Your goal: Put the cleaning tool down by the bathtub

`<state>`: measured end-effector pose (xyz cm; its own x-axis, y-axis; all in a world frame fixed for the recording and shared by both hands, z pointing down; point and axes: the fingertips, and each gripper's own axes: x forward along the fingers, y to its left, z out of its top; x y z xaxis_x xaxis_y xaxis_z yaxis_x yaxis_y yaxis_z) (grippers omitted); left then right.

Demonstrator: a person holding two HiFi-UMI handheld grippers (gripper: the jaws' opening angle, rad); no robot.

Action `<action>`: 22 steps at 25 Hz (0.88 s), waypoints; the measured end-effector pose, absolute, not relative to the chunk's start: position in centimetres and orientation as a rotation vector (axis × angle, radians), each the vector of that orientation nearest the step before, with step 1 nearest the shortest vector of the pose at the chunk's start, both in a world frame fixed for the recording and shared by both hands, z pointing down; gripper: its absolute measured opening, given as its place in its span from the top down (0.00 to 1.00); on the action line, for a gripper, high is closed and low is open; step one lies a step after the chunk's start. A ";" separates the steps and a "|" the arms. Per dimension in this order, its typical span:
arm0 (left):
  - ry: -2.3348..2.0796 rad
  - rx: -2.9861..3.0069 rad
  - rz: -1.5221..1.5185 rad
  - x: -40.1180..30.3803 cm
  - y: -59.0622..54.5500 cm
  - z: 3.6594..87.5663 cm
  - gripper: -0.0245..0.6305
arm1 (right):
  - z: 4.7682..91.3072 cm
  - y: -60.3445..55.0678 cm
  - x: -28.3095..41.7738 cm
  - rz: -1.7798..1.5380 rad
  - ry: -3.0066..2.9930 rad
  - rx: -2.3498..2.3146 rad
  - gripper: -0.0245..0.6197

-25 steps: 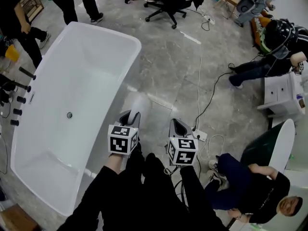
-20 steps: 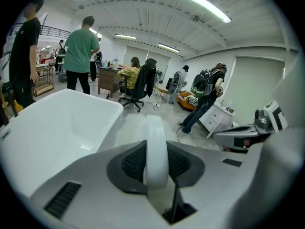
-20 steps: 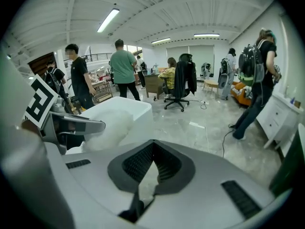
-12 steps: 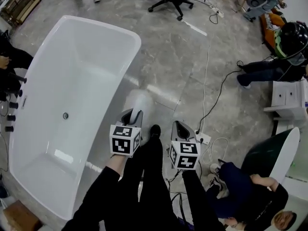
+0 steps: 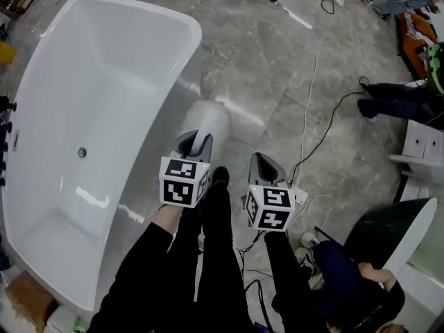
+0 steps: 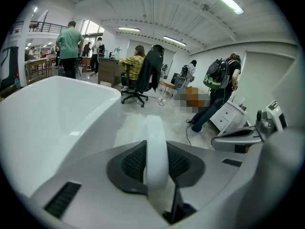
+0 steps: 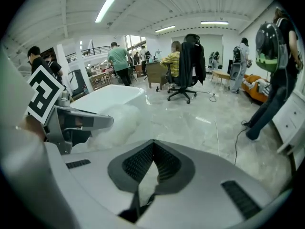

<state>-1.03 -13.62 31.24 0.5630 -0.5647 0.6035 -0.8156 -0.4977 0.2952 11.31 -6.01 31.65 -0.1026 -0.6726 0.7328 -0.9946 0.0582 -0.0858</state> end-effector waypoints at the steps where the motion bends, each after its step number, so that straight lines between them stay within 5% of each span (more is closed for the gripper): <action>1: -1.102 2.238 0.592 -0.7 -14.1 32.1 0.81 | 32.6 -6.4 11.5 0.826 -1.830 1.658 0.96; 22: -1.110 2.211 0.632 3.2 -18.2 49.1 0.81 | 48.4 -10.9 14.6 0.826 -1.822 1.593 0.96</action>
<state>3.24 -18.16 49.10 0.5415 -0.5519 0.6341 -0.8269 -0.4858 0.2833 14.65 -10.87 48.37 -0.1225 -0.6362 0.7617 -0.9922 0.0969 -0.0786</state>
